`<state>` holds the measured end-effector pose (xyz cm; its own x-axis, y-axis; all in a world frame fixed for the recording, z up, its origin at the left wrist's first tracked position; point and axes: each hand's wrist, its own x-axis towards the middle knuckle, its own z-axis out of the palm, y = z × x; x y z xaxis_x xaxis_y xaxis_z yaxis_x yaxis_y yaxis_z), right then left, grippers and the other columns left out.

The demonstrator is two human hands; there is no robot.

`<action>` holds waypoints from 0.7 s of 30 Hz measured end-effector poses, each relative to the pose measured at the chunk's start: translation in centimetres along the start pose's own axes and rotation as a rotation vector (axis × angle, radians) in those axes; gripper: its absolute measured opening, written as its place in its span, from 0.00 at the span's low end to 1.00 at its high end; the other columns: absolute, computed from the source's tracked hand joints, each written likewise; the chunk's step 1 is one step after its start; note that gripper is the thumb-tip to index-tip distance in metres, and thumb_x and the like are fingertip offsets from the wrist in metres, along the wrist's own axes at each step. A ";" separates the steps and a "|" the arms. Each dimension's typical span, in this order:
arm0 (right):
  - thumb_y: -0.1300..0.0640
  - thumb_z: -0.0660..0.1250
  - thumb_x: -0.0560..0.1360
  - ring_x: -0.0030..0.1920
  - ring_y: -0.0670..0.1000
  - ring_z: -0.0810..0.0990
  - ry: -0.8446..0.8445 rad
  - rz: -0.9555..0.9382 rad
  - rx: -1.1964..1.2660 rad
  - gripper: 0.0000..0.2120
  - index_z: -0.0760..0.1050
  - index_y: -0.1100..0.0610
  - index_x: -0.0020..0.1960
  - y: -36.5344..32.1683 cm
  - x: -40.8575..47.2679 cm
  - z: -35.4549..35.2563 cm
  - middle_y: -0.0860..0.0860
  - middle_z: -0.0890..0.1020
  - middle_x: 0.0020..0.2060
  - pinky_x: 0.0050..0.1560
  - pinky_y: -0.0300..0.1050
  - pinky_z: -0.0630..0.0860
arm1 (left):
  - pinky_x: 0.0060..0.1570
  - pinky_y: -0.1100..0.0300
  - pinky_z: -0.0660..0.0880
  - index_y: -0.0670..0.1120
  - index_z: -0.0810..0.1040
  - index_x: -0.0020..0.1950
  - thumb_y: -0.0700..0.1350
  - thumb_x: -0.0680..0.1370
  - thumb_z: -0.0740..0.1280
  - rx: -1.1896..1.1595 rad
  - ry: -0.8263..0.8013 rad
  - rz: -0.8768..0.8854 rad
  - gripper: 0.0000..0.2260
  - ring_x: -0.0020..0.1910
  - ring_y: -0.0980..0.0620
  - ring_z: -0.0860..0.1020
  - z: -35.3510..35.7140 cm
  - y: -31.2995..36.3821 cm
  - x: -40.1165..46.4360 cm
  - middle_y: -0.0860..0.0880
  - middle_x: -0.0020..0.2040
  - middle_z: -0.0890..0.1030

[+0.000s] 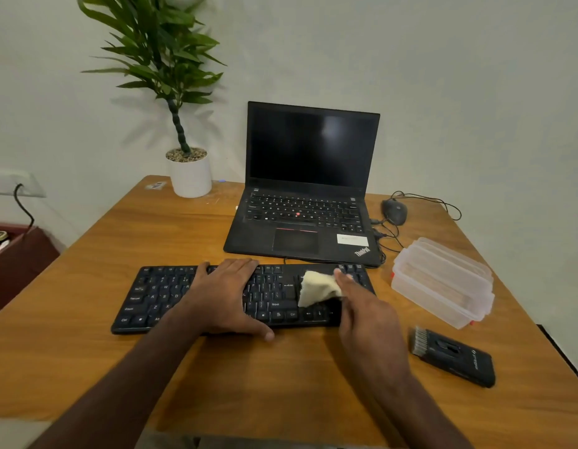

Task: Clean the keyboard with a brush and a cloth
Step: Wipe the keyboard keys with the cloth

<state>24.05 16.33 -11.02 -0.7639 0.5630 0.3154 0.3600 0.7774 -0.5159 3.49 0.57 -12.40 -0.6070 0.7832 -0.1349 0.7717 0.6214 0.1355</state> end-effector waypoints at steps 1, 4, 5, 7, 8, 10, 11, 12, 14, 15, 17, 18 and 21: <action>0.56 0.59 0.82 0.70 0.46 0.74 -0.013 -0.011 -0.032 0.22 0.66 0.49 0.75 0.3 0.2 0.1 0.48 0.75 0.71 0.70 0.42 0.67 | 0.76 0.35 0.47 0.51 0.48 0.81 0.86 0.52 0.60 -0.003 0.005 0.002 0.66 0.78 0.52 0.54 0.1 0.0 0.0 0.53 0.81 0.55; 0.61 0.54 0.83 0.75 0.45 0.66 -0.111 -0.115 -0.170 0.23 0.66 0.49 0.76 -0.8 -0.6 2.1 0.45 0.70 0.74 0.75 0.41 0.54 | 0.75 0.35 0.50 0.51 0.51 0.81 0.86 0.52 0.60 0.000 0.043 0.002 0.65 0.77 0.52 0.57 0.2 0.2 0.2 0.53 0.80 0.57; 0.65 0.54 0.80 0.73 0.44 0.70 -0.141 -0.157 -0.217 0.25 0.71 0.49 0.73 -1.1 -0.8 3.0 0.46 0.74 0.71 0.75 0.43 0.57 | 0.74 0.35 0.51 0.51 0.52 0.80 0.86 0.52 0.60 0.004 0.054 0.003 0.65 0.77 0.52 0.57 0.2 0.4 0.3 0.53 0.80 0.58; 0.64 0.59 0.73 0.65 0.45 0.79 -0.132 -0.205 -0.189 0.24 0.79 0.51 0.65 -2.0 -0.8 4.3 0.48 0.83 0.62 0.69 0.44 0.67 | 0.74 0.35 0.51 0.51 0.52 0.80 0.85 0.53 0.60 0.002 0.076 0.000 0.64 0.77 0.52 0.57 0.5 0.7 0.4 0.53 0.79 0.59; 0.62 0.60 0.74 0.65 0.47 0.80 -0.136 -0.208 -0.151 0.23 0.79 0.52 0.66 -2.5 -0.5 4.6 0.49 0.83 0.62 0.69 0.45 0.67 | 0.74 0.35 0.51 0.51 0.53 0.80 0.85 0.53 0.61 -0.007 0.082 -0.003 0.64 0.77 0.52 0.57 0.6 0.7 0.4 0.53 0.79 0.59; 0.58 0.60 0.81 0.69 0.49 0.75 -0.197 -0.195 -0.061 0.20 0.72 0.51 0.73 -3.8 -0.1 4.8 0.49 0.78 0.69 0.74 0.46 0.67 | 0.75 0.35 0.49 0.50 0.52 0.80 0.84 0.54 0.62 -0.030 0.079 0.006 0.64 0.77 0.53 0.56 0.6 0.6 0.3 0.53 0.80 0.58; 0.56 0.62 0.82 0.67 0.49 0.77 -0.204 -0.176 0.009 0.21 0.70 0.50 0.74 -4.3 0.0 4.5 0.49 0.78 0.68 0.71 0.44 0.71 | 0.75 0.35 0.49 0.50 0.51 0.81 0.84 0.54 0.62 -0.043 0.076 0.018 0.64 0.78 0.52 0.55 0.5 0.3 0.0 0.53 0.80 0.56; 0.55 0.63 0.82 0.61 0.45 0.79 -0.159 -0.151 0.054 0.20 0.71 0.50 0.73 -4.4 0.3 4.3 0.49 0.81 0.64 0.63 0.39 0.76 | 0.75 0.35 0.48 0.51 0.48 0.81 0.85 0.54 0.61 -0.055 0.078 0.025 0.65 0.79 0.53 0.54 0.4 -0.1 -0.3 0.53 0.81 0.54; 0.55 0.62 0.82 0.47 0.38 0.79 -0.046 -0.054 0.128 0.16 0.74 0.49 0.70 -4.2 1.8 3.0 0.45 0.83 0.54 0.43 0.28 0.76 | 0.76 0.35 0.45 0.53 0.45 0.81 0.86 0.53 0.59 -0.076 0.107 0.007 0.65 0.79 0.53 0.53 -0.2 -2.1 -1.6 0.53 0.82 0.51; 0.55 0.61 0.83 0.43 0.36 0.77 -0.014 0.015 0.172 0.16 0.75 0.50 0.69 -3.6 2.7 2.5 0.44 0.82 0.52 0.37 0.27 0.73 | 0.76 0.35 0.43 0.54 0.45 0.81 0.86 0.52 0.58 -0.086 0.130 -0.020 0.65 0.79 0.53 0.52 -0.5 -3.6 -2.5 0.53 0.82 0.51; 0.56 0.62 0.83 0.44 0.37 0.77 0.027 0.139 0.260 0.16 0.74 0.51 0.70 -2.5 4.5 1.6 0.47 0.82 0.56 0.37 0.27 0.72 | 0.76 0.37 0.42 0.56 0.46 0.81 0.87 0.52 0.56 -0.116 0.161 -0.087 0.65 0.79 0.52 0.51 -0.8 -7.3 -4.6 0.53 0.82 0.51; 0.56 0.62 0.82 0.45 0.38 0.77 0.052 0.150 0.245 0.17 0.74 0.52 0.71 -2.3 5.1 1.2 0.49 0.83 0.57 0.38 0.27 0.72 | 0.76 0.37 0.42 0.56 0.47 0.81 0.87 0.52 0.56 -0.138 0.171 -0.116 0.64 0.79 0.52 0.51 -0.8 -9.2 -5.7 0.53 0.82 0.51; 0.55 0.63 0.82 0.40 0.38 0.76 0.051 -0.055 0.038 0.21 0.68 0.51 0.75 -3.6 4.9 1.5 0.51 0.84 0.53 0.37 0.27 0.73 | 0.76 0.39 0.43 0.57 0.47 0.81 0.86 0.53 0.59 -0.213 0.151 -0.180 0.63 0.79 0.52 0.51 0.1 -13.4 -8.5 0.53 0.82 0.53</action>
<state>18.24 15.88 -8.84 -0.7536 0.5339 0.3834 0.2968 0.7968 -0.5263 -1.69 -14.43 -13.20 -0.7637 0.6449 -0.0298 0.6020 0.7281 0.3277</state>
